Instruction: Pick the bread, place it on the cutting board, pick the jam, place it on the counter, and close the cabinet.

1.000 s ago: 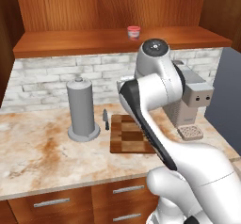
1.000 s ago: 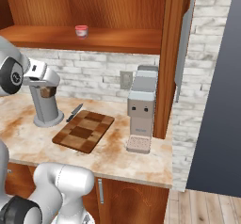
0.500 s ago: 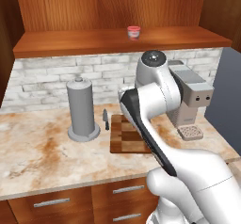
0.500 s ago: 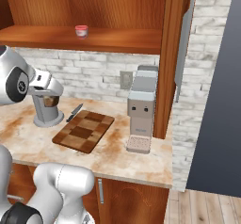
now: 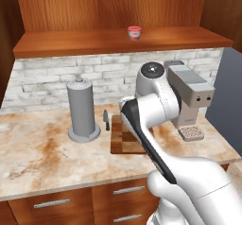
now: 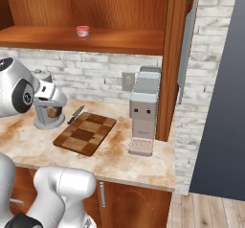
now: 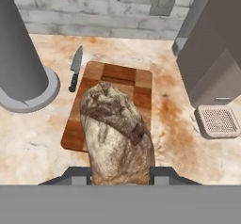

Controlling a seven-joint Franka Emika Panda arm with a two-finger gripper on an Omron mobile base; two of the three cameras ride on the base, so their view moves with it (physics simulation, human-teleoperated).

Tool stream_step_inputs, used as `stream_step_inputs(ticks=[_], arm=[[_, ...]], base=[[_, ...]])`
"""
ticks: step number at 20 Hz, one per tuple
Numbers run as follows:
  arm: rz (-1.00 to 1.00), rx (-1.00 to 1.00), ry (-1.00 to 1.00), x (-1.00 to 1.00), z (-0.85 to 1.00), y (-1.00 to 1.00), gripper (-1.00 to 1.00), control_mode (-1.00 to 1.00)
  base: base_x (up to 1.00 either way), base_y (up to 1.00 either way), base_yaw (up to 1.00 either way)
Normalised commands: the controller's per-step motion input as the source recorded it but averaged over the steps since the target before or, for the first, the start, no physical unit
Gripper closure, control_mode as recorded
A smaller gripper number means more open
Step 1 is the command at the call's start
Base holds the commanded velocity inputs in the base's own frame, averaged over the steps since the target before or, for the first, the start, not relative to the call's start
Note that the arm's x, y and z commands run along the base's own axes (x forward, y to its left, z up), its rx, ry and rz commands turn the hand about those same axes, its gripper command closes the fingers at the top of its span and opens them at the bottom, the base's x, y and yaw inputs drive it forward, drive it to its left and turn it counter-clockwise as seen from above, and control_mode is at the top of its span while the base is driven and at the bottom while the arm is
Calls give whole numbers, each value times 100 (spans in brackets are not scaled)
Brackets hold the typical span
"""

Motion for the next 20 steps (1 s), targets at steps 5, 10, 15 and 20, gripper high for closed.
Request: stream_step_inputs(ticks=[5, 10, 15, 20], arm=[[0, 0, 1, 6, -33, -1, 100, -100], [0, 0, 0, 10, -33, -1, 100, -100], [0, 0, 1, 11, -29, -3, 100, -100], [-1, 0, 1, 12, -28, -4, 100, -100]], base=[[0, 0, 0], [0, 0, 0], [0, 0, 0], [0, 0, 0]])
